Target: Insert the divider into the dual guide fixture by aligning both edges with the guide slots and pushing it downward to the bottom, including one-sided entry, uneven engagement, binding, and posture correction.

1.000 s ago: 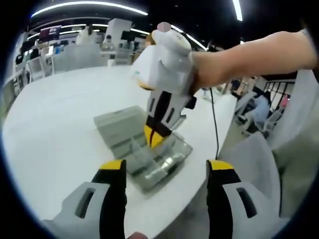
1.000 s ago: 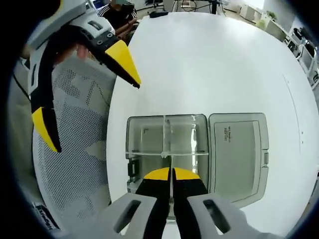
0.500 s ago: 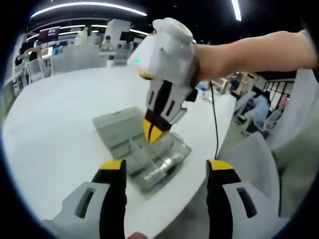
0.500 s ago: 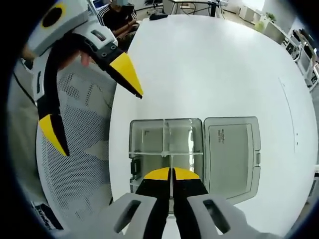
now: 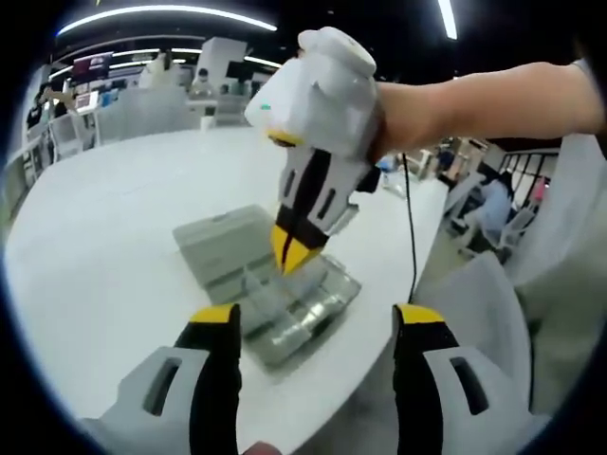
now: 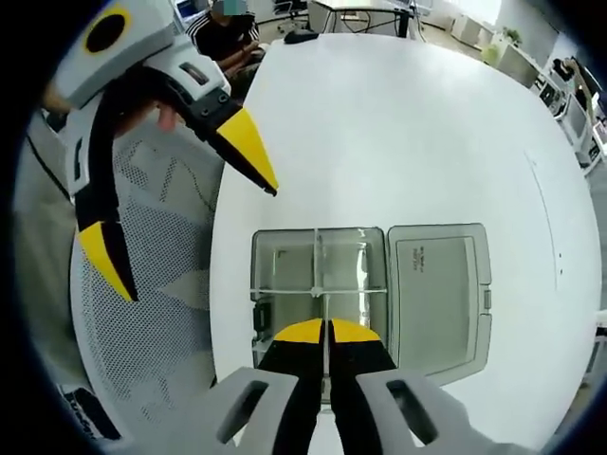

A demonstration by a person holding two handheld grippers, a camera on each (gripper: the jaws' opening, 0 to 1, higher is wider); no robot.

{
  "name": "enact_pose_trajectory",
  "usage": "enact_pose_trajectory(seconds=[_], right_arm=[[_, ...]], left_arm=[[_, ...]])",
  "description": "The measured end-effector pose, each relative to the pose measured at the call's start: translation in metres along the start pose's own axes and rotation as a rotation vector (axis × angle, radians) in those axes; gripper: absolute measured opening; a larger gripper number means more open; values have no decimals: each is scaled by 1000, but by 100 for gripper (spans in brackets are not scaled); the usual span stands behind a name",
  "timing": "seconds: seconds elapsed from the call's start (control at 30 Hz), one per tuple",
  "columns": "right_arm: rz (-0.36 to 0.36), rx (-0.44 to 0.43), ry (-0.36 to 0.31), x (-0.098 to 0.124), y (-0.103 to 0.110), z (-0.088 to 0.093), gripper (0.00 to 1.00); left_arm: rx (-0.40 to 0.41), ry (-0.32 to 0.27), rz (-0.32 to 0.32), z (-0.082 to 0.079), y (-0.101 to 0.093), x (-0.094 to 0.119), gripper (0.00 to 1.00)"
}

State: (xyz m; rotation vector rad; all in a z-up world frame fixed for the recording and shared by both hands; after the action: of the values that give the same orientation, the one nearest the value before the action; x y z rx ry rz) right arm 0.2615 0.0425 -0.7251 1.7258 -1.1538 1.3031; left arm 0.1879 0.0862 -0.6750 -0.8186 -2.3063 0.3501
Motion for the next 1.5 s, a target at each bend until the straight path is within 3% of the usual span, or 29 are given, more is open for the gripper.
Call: enact_pose_trajectory(seconds=[1.5], right_arm=[[5, -1, 18, 4, 3, -1, 0]], left_arm=[[1, -4, 3, 0, -3, 0, 63]])
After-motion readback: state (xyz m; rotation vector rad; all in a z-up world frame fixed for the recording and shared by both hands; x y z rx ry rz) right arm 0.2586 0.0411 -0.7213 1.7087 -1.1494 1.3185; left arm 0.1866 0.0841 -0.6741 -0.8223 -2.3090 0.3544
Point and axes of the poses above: the point that each gripper's makers call its tool centre point, and the gripper's own axes: x roughly backward along the fingers, y roughly to its left, z roughly out of its underside, the point moved 2 cm from there along x, roughly backward along the fingers, and after that the axes turned 13 degrees about x, right-handed, at the moved point
